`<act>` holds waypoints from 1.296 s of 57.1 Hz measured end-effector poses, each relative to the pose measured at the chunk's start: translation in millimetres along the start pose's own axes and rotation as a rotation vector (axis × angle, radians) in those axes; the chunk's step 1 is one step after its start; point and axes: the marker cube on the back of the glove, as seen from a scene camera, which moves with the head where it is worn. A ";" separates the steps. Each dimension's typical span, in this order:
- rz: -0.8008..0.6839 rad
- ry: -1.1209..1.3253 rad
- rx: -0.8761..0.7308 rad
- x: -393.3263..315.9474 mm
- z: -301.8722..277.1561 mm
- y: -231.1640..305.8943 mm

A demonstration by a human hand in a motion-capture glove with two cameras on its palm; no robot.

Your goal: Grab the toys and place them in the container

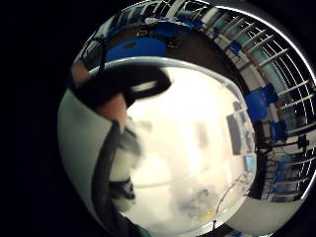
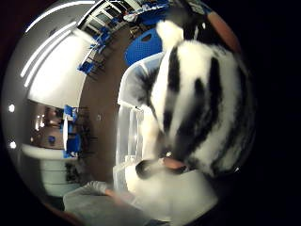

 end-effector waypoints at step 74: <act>0.296 0.039 -0.121 225.1 -49.9 248.3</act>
